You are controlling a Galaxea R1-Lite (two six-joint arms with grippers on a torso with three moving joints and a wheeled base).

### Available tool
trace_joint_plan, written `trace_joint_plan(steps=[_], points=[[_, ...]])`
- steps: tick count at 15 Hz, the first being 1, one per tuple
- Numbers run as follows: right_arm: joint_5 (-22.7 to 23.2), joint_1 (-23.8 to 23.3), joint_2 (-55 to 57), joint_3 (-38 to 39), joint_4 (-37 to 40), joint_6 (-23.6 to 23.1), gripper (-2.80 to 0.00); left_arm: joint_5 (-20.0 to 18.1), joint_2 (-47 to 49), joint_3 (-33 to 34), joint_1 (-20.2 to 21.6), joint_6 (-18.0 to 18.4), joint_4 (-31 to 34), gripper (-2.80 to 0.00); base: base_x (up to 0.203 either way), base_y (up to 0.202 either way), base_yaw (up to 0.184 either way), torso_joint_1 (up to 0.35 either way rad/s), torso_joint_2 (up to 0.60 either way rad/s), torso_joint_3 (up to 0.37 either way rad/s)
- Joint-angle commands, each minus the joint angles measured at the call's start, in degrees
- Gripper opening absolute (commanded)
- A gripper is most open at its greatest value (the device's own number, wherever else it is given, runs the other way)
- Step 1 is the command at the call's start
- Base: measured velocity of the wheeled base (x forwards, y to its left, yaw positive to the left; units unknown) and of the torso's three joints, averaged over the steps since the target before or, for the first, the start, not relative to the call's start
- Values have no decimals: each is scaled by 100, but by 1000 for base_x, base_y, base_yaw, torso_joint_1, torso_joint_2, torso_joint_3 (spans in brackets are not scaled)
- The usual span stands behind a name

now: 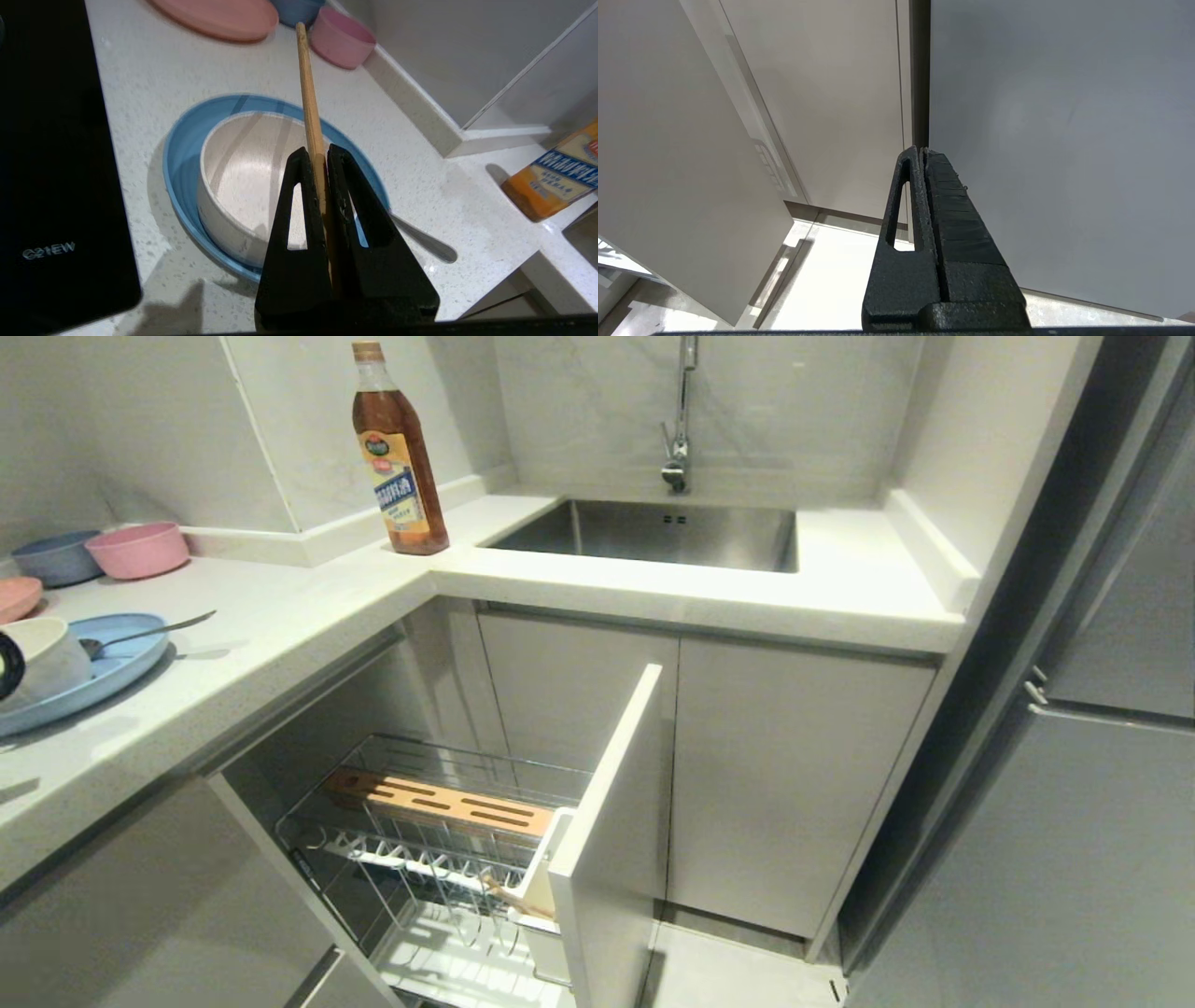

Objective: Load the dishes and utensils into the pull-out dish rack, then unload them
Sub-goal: Take the chopsticks out of the cupboard

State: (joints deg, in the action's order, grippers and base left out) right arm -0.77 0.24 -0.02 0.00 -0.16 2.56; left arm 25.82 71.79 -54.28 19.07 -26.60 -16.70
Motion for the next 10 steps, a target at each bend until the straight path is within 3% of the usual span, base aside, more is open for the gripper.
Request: trace_joint_plan(steps=[1, 10], points=[[-2, 2, 2, 0, -2, 8, -280, 11, 232, 43, -8, -87, 0, -280, 0, 0, 0, 0, 0, 0], [-2, 2, 2, 0, -2, 7, -280, 11, 354, 295, -17, -512, -19, -280, 0, 0, 0, 0, 0, 0]])
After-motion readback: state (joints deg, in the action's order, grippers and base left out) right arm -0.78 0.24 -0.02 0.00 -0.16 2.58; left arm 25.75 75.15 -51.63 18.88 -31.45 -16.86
